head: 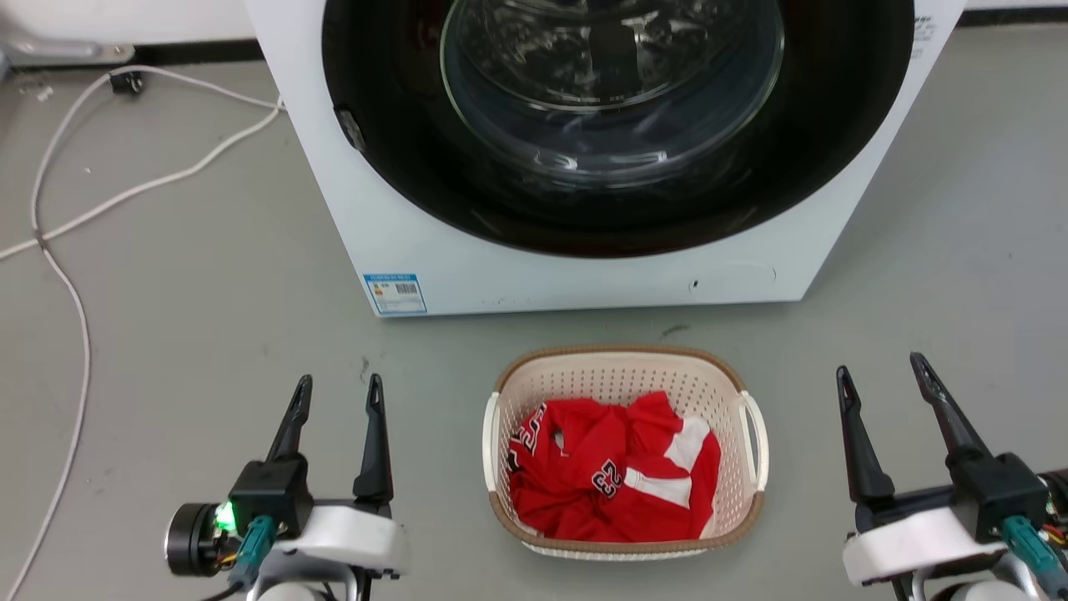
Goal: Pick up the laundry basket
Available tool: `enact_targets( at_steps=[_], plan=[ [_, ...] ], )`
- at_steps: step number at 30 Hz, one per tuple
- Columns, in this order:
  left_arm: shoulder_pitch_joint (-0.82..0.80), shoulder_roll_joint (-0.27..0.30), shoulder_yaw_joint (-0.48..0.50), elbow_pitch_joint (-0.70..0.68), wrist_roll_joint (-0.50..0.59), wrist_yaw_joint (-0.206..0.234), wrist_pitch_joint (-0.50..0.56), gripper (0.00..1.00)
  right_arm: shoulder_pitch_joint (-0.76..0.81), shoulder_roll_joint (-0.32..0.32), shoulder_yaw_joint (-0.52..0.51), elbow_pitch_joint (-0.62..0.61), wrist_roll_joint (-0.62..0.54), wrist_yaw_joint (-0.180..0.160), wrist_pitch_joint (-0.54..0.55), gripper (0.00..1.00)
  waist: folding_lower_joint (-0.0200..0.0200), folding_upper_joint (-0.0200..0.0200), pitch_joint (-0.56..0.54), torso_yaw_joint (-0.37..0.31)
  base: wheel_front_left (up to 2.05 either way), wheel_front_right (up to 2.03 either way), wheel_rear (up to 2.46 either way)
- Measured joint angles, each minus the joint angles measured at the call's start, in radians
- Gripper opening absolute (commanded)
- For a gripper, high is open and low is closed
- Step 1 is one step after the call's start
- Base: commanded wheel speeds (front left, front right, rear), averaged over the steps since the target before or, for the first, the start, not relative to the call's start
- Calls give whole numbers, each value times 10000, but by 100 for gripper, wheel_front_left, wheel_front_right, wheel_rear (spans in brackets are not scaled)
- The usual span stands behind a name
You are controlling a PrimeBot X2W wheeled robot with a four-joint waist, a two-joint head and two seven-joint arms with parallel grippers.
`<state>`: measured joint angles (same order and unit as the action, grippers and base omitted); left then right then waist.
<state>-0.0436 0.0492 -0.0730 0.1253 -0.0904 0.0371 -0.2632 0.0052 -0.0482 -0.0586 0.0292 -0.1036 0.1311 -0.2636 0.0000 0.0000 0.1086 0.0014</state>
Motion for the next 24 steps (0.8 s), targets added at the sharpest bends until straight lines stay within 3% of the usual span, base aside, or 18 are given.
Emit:
enact_targets(
  at_steps=[15, 24],
  plan=[
    [-2218, 2, -234, 2792, -360, -518, 0, 100, -2057, -4, 138, 1404, -646, 0, 2, 100, 1, 0, 1872, -453, 0, 0, 0],
    [-4005, 0, -431, 4813, -591, -809, 0, 100, -3623, -13, 433, 3363, -1275, 0, 2, 100, 1, 0, 3384, -675, 0, 0, 0]
  ],
)
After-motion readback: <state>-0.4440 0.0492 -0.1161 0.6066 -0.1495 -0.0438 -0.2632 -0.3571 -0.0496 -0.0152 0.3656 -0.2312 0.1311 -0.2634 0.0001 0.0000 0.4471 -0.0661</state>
